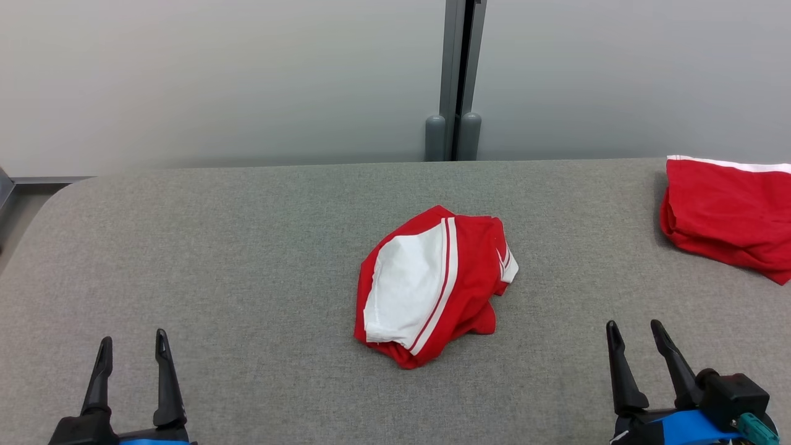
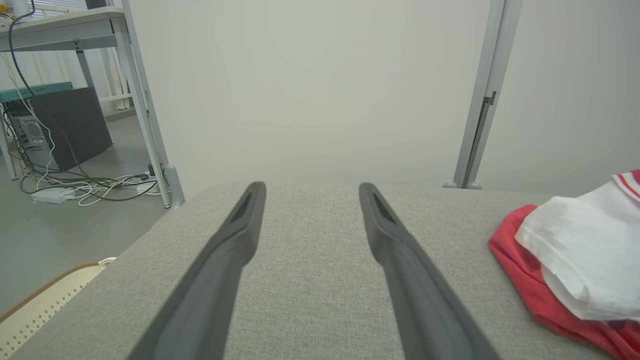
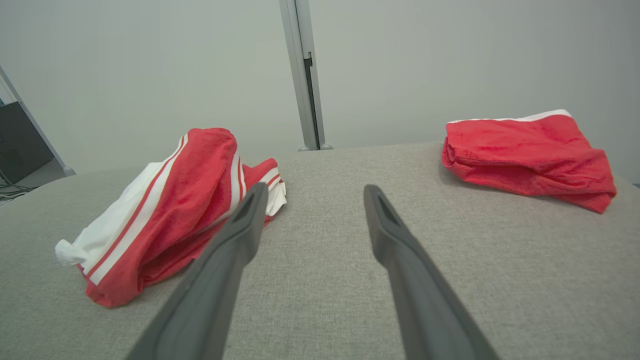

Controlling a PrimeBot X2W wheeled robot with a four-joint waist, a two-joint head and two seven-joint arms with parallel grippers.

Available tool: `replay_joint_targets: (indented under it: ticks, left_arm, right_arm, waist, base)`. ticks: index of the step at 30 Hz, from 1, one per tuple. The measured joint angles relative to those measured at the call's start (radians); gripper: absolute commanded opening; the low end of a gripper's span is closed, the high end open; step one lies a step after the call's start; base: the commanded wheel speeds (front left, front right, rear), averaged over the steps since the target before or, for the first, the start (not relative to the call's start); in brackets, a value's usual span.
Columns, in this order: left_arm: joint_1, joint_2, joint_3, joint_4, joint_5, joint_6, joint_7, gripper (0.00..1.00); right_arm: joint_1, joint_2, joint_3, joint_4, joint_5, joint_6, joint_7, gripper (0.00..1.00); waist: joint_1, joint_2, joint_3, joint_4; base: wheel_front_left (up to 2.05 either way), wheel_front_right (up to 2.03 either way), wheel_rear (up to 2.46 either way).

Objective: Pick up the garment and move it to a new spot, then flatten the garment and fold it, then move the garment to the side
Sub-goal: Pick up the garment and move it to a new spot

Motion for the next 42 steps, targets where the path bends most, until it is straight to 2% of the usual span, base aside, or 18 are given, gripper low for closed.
replay_joint_targets:
  ticks: [26,30,35,42]
  left_arm:
    - [-0.001,-0.008,0.025,0.013,0.023,-0.013,0.0,1.0]
    - [-0.002,-0.009,0.026,0.012,0.023,-0.015,0.0,1.0]
    - [-0.016,-0.011,0.019,0.009,0.023,-0.015,0.0,1.0]
    - [-0.049,-0.012,0.0,0.007,0.022,-0.016,0.0,1.0]
  right_arm:
    - [0.002,0.0,0.003,0.005,0.0,0.0,0.0,1.0]
    - [-0.005,0.0,0.03,0.007,-0.008,0.0,0.0,1.0]
    - [-0.109,0.0,0.101,0.017,-0.045,0.0,0.0,1.0]
    - [-0.351,0.0,0.203,0.17,-0.081,0.0,0.013,1.0]
  waist:
    - [0.0,0.0,-0.005,-0.002]
    - [0.0,0.0,-0.003,0.0]
    - [0.0,0.0,0.014,0.011]
    - [0.0001,0.0001,0.055,0.048]
  base:
    - [0.0,0.0,0.0]
    - [0.0,0.0,0.0]
    - [0.0,0.0,0.0]
    - [0.0,0.0,0.0]
